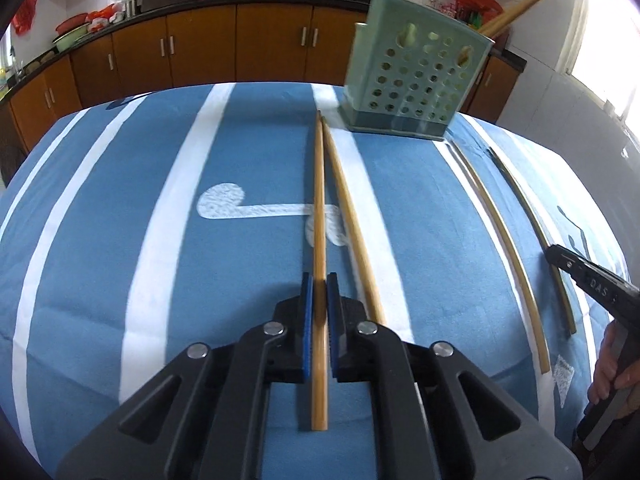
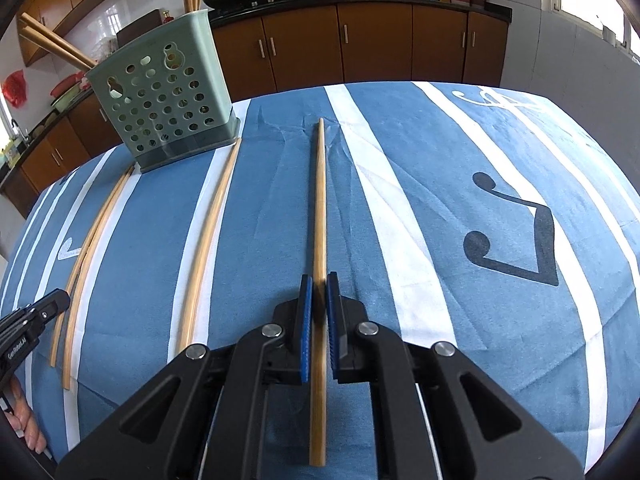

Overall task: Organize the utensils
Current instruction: 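Grasp a chopstick with the right tool while the left tool grasps another chopstick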

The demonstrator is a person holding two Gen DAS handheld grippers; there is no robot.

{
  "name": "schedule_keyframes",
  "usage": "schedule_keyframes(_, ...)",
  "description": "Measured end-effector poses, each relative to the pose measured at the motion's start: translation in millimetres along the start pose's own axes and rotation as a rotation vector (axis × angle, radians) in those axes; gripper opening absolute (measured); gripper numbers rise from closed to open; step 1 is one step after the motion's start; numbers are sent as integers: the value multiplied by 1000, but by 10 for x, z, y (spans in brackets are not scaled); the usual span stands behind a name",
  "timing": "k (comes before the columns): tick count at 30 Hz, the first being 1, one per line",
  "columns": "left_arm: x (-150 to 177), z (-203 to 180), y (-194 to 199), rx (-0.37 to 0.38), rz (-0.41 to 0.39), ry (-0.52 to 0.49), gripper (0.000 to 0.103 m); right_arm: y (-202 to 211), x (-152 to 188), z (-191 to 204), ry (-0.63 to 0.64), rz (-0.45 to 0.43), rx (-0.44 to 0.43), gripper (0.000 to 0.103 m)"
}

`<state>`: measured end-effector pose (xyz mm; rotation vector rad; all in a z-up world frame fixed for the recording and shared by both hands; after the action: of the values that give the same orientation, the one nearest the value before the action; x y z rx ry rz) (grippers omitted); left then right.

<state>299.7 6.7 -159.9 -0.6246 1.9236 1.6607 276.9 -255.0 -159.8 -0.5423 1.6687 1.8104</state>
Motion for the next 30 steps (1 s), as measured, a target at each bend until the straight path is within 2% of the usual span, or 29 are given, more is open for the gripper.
schedule_keyframes(7, -35, 507, 56, -82, -10, 81, 8, -27, -31, -41, 2, -12, 17, 8)
schedule_keyframes(10, -25, 639, 93, -87, -18, 100, 8, -42, -51, -115, -18, -22, 39, 8)
schedule_keyframes(30, 34, 642, 141, -95, -26, 99, 10, 23, 23, -126, -2, -20, 37, 8)
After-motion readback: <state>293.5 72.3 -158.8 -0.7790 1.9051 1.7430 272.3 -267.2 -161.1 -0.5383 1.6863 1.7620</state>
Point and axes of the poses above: each gripper's, at about its wrist camera, not at the fingertips, and y roughly against the way its jaws point, z to its left, x to its underside, the point moved 7 cm from there along -y, roughly the way its jaws point, and after that the axes turned 3 degrees about -z, right-handed, at the moved point
